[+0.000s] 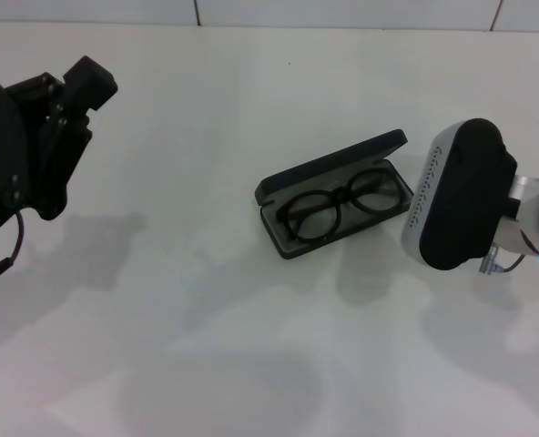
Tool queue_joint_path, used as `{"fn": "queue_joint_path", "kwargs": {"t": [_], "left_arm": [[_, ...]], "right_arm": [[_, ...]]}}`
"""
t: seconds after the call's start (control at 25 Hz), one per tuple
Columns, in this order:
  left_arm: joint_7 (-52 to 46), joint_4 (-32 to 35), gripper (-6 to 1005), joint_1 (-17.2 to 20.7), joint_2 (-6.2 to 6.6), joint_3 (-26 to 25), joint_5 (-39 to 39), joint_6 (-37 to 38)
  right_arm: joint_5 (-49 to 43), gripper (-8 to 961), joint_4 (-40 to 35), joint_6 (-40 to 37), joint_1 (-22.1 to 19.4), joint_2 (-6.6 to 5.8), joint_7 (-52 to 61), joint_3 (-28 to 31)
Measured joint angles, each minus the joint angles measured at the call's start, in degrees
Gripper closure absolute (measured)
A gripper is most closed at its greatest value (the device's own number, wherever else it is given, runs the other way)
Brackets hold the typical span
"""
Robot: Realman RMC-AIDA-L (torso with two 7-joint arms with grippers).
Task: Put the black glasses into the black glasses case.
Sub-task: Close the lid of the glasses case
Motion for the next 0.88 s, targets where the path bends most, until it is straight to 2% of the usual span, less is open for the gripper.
{"fn": "queue_joint_path", "kwargs": {"t": [0.88], "left_arm": [[0.2,-0.8,967,0.4,-0.16,0.0,-0.2,0.0]], "right_arm": [[3.7,909,8.9,4.8,7.3,0.18,-0.5,-1.6]]}}
